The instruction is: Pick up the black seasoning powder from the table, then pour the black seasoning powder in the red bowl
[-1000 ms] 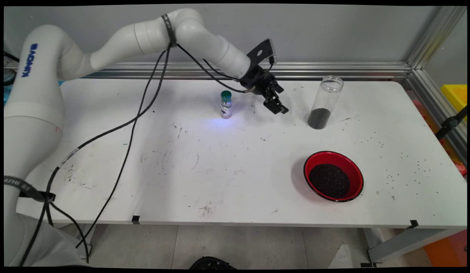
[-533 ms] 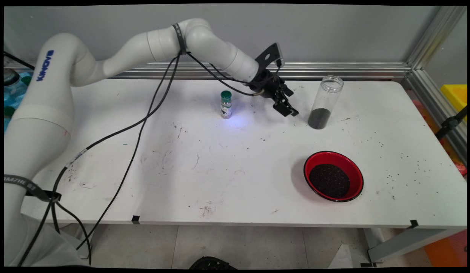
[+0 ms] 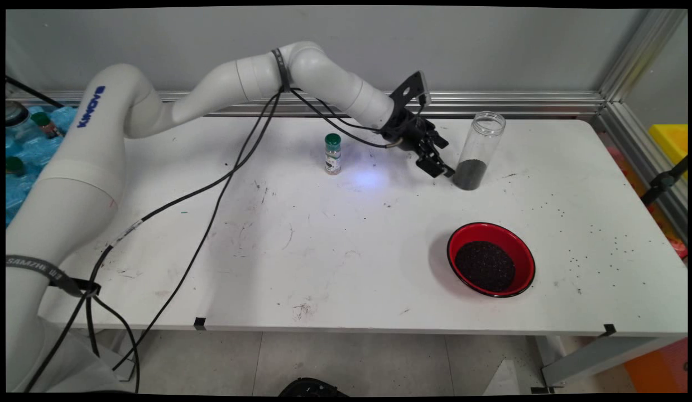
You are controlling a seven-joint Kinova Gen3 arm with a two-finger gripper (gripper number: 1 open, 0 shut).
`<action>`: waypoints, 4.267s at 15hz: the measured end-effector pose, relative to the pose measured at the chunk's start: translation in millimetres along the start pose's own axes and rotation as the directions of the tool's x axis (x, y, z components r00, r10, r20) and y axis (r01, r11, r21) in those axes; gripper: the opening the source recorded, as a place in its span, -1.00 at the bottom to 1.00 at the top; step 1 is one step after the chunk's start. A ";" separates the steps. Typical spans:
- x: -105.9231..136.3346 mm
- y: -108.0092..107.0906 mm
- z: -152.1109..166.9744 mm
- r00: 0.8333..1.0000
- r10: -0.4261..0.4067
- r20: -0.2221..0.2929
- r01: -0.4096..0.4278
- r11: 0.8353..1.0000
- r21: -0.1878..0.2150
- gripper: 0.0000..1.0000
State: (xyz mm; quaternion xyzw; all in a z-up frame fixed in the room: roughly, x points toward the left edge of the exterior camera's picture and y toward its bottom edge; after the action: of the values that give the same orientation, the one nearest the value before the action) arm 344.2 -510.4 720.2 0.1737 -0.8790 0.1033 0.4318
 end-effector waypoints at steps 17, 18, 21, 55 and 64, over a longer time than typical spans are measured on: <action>-7.1 -7.2 51.6 0.998 -0.034 -0.056 0.033 0.999 -0.011 1.00; -7.2 -7.2 52.8 0.998 -0.036 -0.057 0.036 0.999 -0.012 1.00; -8.0 -7.5 56.2 0.997 -0.048 -0.060 0.047 0.999 -0.012 1.00; -7.6 3.2 64.8 0.987 -0.130 -0.097 0.131 0.991 -0.001 -1.00; 21.0 9.9 46.0 0.989 -0.073 -0.132 0.072 0.997 -0.005 -1.00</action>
State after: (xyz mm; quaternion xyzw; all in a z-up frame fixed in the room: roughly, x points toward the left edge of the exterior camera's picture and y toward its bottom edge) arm 295.1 -521.1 708.8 0.1982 -0.8416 0.0987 0.4926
